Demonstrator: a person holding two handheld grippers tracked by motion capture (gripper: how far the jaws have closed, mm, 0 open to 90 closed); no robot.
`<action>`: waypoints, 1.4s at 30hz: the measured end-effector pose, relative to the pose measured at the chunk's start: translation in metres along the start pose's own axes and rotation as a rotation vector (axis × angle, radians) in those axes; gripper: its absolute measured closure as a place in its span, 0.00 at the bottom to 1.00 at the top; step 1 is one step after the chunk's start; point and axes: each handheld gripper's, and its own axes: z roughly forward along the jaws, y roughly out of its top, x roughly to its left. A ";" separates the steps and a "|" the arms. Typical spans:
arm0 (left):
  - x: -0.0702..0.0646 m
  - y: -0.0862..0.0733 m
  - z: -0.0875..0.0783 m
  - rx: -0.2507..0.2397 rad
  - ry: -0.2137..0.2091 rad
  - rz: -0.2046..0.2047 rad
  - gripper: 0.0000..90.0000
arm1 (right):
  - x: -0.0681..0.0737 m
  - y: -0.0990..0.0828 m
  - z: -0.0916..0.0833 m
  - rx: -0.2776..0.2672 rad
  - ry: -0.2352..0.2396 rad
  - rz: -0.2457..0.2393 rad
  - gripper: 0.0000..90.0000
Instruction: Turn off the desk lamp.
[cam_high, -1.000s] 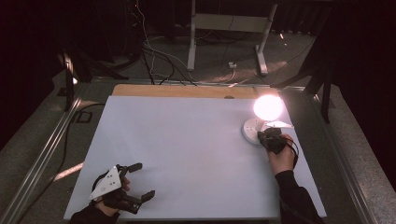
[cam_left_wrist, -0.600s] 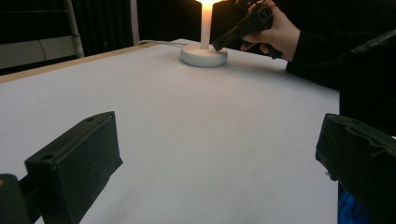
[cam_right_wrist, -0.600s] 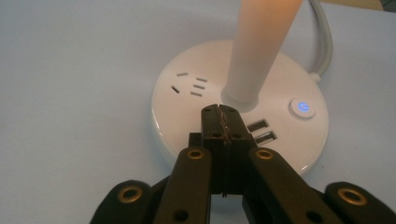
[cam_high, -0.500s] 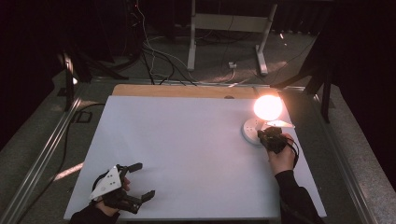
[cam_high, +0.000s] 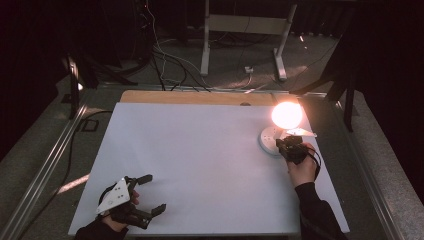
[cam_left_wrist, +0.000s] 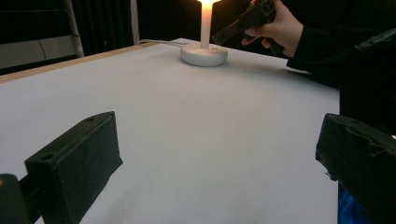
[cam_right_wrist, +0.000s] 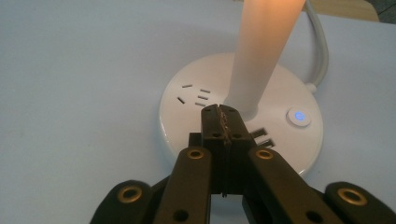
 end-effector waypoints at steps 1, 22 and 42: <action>0.000 0.000 0.000 0.000 -0.001 -0.002 0.01 | 0.000 0.000 0.001 0.003 0.000 0.000 1.00; 0.000 0.000 0.000 -0.001 0.000 -0.003 0.01 | -0.002 -0.006 0.010 0.031 -0.003 -0.003 1.00; 0.000 0.000 0.000 -0.003 0.002 -0.002 0.01 | -0.002 0.001 -0.001 -0.001 0.006 0.014 1.00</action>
